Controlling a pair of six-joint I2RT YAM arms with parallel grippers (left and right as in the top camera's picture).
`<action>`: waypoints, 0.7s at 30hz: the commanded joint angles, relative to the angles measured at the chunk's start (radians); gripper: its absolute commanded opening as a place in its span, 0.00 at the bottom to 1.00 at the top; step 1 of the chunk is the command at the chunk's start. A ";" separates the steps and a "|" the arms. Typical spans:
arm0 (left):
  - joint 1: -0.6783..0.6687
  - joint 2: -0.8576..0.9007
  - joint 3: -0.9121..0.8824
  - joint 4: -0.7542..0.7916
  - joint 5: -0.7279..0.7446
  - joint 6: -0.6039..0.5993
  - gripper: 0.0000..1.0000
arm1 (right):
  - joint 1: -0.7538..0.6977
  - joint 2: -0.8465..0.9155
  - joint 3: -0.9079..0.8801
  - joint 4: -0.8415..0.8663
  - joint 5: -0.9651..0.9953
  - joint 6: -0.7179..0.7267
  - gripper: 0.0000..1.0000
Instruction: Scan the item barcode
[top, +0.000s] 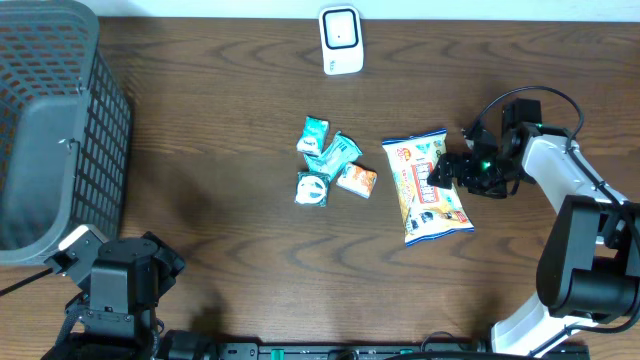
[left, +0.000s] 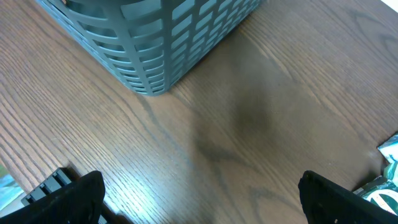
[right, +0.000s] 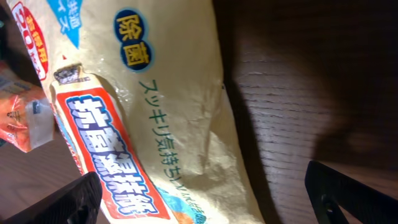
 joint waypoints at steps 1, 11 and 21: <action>0.007 -0.001 0.000 -0.003 -0.017 -0.013 0.98 | 0.012 0.003 -0.007 0.003 -0.013 -0.016 0.99; 0.007 -0.001 0.000 -0.003 -0.017 -0.013 0.98 | 0.027 0.006 -0.026 0.055 -0.015 -0.014 0.99; 0.007 -0.001 0.000 -0.003 -0.017 -0.013 0.98 | 0.137 0.007 -0.164 0.234 -0.013 0.098 0.91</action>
